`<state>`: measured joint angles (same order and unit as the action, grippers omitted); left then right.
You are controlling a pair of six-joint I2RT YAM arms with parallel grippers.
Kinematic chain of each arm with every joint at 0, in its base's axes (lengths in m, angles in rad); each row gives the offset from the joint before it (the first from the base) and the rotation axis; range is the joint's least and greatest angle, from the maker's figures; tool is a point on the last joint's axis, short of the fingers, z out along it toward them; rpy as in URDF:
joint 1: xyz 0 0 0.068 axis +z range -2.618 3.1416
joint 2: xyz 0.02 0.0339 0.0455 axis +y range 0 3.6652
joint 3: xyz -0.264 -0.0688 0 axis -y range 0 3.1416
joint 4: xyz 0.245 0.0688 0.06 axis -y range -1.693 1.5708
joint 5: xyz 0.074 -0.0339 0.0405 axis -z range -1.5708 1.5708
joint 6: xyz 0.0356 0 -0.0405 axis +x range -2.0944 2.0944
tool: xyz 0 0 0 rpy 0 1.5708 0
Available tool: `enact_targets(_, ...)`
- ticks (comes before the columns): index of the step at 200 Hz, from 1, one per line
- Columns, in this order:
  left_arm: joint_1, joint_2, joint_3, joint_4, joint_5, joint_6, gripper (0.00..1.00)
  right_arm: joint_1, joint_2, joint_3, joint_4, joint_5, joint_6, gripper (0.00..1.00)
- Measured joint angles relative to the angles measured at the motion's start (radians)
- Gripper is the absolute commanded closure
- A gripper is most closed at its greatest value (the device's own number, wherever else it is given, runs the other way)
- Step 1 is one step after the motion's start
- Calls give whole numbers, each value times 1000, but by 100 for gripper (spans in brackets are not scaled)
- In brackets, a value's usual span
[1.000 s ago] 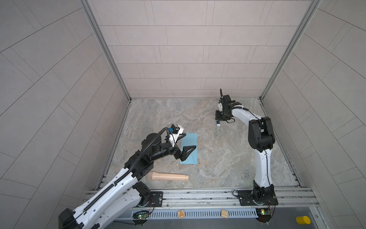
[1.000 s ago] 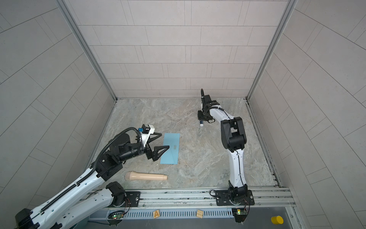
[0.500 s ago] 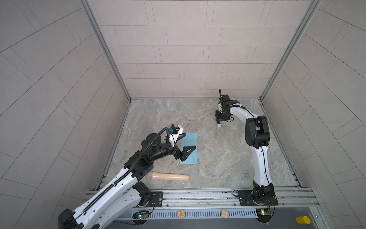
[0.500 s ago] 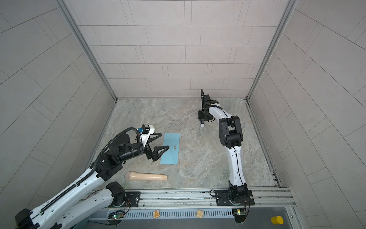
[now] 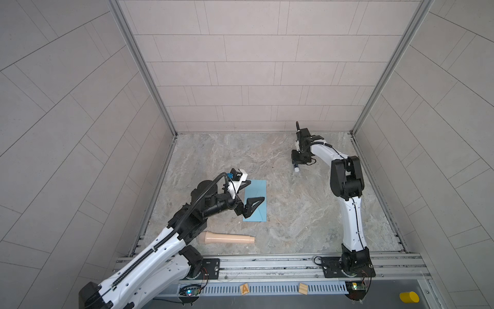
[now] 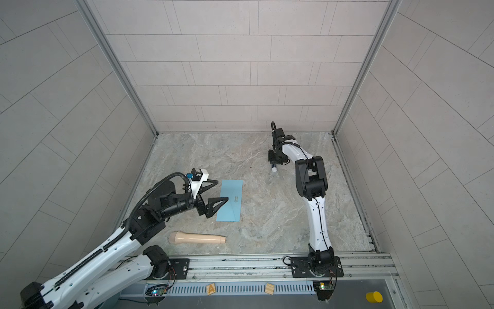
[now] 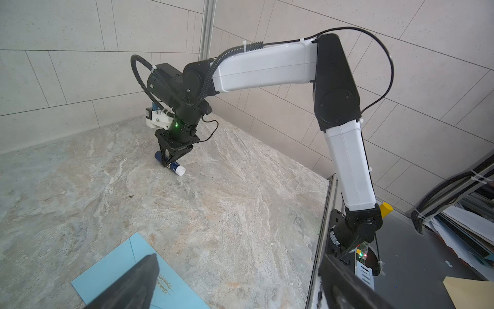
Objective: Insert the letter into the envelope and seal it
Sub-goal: 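Open the left gripper and carry the glue stick away with the right gripper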
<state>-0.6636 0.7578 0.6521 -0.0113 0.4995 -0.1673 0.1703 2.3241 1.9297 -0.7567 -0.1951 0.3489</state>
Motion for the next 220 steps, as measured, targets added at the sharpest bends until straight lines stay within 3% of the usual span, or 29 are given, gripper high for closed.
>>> enact_targets(220, 0, 1, -23, 18, -8, -17, 0, -12, 32, 43, -10, -35, 7, 55)
